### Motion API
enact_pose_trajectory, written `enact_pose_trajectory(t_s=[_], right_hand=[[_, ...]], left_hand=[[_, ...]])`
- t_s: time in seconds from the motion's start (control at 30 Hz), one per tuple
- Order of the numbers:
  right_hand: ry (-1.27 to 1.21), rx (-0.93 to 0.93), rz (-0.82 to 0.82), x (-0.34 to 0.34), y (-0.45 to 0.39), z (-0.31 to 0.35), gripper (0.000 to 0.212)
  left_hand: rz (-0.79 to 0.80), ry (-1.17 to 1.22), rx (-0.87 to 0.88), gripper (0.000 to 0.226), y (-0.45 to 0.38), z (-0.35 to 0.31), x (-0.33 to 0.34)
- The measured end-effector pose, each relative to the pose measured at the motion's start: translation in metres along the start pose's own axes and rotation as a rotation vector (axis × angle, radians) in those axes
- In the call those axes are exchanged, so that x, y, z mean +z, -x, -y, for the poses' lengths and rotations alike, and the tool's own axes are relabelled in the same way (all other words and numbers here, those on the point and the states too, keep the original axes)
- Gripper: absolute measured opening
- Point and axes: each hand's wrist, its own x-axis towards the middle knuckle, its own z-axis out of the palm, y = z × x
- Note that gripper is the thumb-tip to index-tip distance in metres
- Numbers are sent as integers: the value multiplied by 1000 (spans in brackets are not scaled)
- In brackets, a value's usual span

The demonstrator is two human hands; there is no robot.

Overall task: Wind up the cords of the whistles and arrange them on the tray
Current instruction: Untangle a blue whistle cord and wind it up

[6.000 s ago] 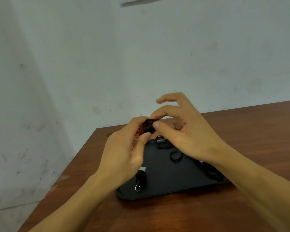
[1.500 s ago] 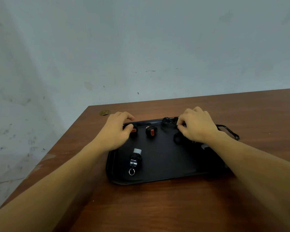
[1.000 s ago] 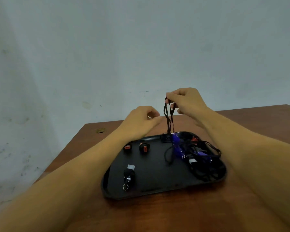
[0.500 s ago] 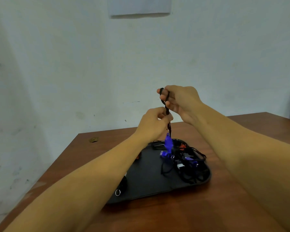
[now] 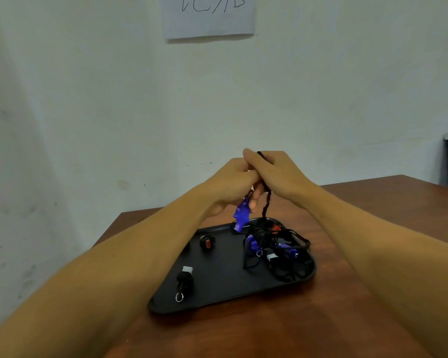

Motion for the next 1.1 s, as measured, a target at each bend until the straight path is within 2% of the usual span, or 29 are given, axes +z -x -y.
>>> enact_pose_trajectory(t_s=[0.27, 0.4, 0.57, 0.7, 0.77, 0.87, 0.93, 1.0, 1.1], right_hand=[[361, -180, -116, -9, -10, 9, 58], [456, -158, -177, -24, -14, 0, 57], [634, -137, -197, -25, -8, -12, 59], [843, -48, -108, -18, 6, -25, 52], [756, -24, -12, -8, 19, -32, 46], [141, 63, 158, 23, 42, -32, 41], [-122, 123, 235, 44, 53, -35, 42], [-93, 110, 265, 59, 62, -39, 40], [99, 23, 238, 68, 68, -42, 35]], left_hand=[[128, 138, -61, 22, 38, 30, -27], [194, 129, -118, 24, 63, 53, -37], [166, 113, -89, 28, 75, 58, -40], [166, 191, -82, 25, 78, 61, -35], [128, 167, -61, 25, 78, 63, -29], [88, 98, -22, 25, 78, 66, -23], [46, 20, -1, 32, 78, 70, -21], [-26, -40, -10, 34, 79, 77, -21], [-101, -88, -53, 35, 87, 89, -19]])
